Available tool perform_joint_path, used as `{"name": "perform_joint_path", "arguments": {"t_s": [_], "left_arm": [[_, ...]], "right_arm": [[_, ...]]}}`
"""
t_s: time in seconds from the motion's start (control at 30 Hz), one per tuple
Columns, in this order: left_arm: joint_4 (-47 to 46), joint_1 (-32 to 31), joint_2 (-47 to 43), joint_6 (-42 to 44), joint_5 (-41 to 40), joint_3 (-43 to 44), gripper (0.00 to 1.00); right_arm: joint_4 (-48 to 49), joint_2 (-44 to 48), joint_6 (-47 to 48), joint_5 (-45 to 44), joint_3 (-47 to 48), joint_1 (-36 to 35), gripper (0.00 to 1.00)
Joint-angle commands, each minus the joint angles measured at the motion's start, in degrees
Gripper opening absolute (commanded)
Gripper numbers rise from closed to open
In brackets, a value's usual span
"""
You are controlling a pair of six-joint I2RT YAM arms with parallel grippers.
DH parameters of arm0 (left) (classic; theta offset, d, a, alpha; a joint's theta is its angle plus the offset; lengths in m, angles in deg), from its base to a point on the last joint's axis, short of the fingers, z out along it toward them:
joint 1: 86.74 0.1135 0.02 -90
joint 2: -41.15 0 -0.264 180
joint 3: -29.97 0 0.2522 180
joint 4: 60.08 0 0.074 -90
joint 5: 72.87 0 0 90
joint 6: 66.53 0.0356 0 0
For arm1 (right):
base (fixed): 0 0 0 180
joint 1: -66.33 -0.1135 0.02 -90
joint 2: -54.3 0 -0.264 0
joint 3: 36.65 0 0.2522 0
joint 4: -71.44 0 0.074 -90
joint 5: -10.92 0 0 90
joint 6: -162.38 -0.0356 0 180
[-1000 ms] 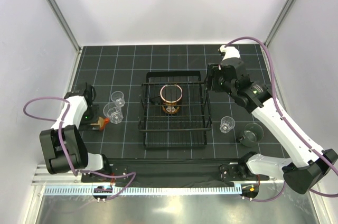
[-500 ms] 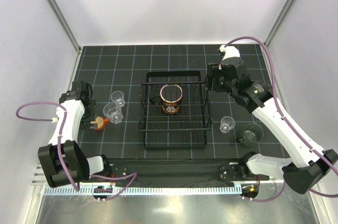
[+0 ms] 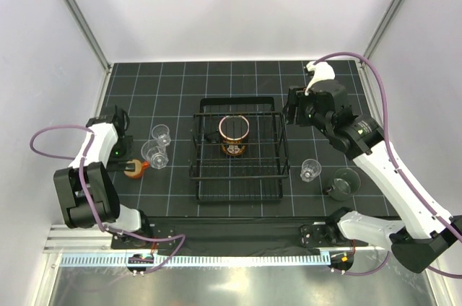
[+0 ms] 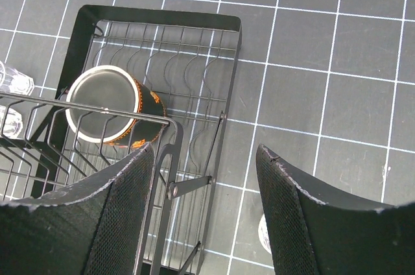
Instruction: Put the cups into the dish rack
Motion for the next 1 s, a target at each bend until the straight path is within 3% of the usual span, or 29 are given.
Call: {"name": "perform_joint_path", "arguments": {"t_s": [0.0,0.17,0.33,0.37,0.5,0.67,0.97], "left_arm": [[-1.6,0.6,0.9,-1.7,-1.7,-0.6,0.68],[-2.9,0.9,1.6,-1.6,-1.6,-2.7,0.54],[-3.7,1.6,0.9,-0.9,-1.6,-4.7,0.31],[-3.7,1.6,0.6,-0.9,-1.6,-5.0,0.31],[-3.1,1.9,-1.3,-0.9,-1.9,-5.8,0.0],[-0.1,1.9,-6.4,1.0,-3.2,-5.3,0.0],[1.6,1.9,-26.2,7.8,-0.7,-0.5,0.0]], "right_arm": [[1.5,0.8,1.0,0.1,2.2,0.2,0.66],[1.6,0.4,1.0,0.0,2.4,0.1,0.66],[1.2,0.3,1.0,-0.2,2.6,0.1,0.66],[1.2,0.3,1.0,-0.2,2.6,0.2,0.66],[1.1,0.2,1.1,0.1,3.0,0.1,0.66],[0.9,0.3,1.0,0.6,3.2,0.1,0.66],[-1.1,-0.5,0.7,2.8,7.3,0.1,0.66]]}}
